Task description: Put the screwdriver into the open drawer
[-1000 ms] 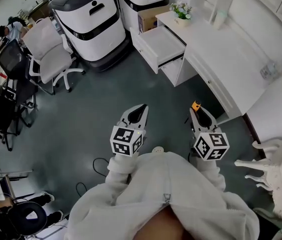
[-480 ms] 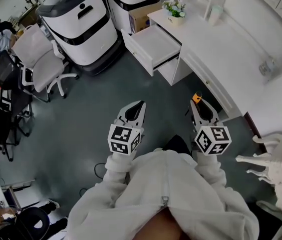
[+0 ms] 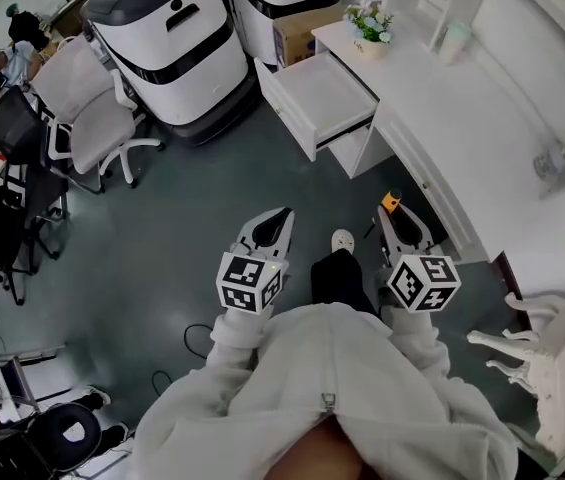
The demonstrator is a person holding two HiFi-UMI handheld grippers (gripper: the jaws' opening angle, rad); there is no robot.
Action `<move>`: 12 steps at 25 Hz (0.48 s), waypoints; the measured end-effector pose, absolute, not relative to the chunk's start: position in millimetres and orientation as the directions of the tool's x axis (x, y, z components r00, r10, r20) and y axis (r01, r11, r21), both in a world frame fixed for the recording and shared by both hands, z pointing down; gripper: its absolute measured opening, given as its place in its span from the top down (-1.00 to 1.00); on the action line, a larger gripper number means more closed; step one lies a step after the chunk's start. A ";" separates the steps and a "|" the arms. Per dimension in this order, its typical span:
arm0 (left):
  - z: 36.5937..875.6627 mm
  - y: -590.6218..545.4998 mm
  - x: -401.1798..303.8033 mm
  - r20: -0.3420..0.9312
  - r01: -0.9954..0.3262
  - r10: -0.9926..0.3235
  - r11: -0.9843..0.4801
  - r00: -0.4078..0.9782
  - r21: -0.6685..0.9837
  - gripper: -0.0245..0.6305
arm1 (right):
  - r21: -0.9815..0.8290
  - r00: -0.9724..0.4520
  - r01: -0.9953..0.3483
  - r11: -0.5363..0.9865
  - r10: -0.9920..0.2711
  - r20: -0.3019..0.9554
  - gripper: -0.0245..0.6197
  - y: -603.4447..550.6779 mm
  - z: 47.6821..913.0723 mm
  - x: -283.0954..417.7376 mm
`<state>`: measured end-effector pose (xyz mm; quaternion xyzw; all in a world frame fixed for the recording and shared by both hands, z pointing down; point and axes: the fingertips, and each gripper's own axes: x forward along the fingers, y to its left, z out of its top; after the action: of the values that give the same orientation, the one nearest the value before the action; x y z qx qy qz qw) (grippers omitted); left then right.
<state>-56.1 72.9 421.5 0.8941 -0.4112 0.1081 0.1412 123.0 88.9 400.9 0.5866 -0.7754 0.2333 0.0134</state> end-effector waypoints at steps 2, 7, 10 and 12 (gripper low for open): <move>419.7 61.2 -50.8 0.306 -0.769 -0.710 -0.619 0.635 0.160 0.87 | -0.354 -0.326 -0.910 0.216 -0.900 0.290 0.53 75.2 399.8 125.7; 416.7 28.3 -33.0 0.305 -0.777 -0.718 -0.611 0.625 0.152 0.87 | -0.390 -0.367 -0.888 0.243 -0.885 0.285 0.53 34.4 400.0 137.2; 412.3 3.8 -24.7 0.298 -0.788 -0.733 -0.598 0.611 0.144 0.87 | -0.392 -0.382 -0.882 0.260 -0.883 0.273 0.53 7.9 394.5 146.4; 409.2 -13.2 -19.2 0.290 -0.795 -0.743 -0.591 0.603 0.140 0.87 | -0.390 -0.393 -0.879 0.274 -0.880 0.268 0.53 -8.9 391.5 151.1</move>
<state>-19.2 -13.2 409.2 0.8861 -0.4337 0.1009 0.1285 151.1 -8.9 391.5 0.5511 -0.7980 0.2439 -0.0004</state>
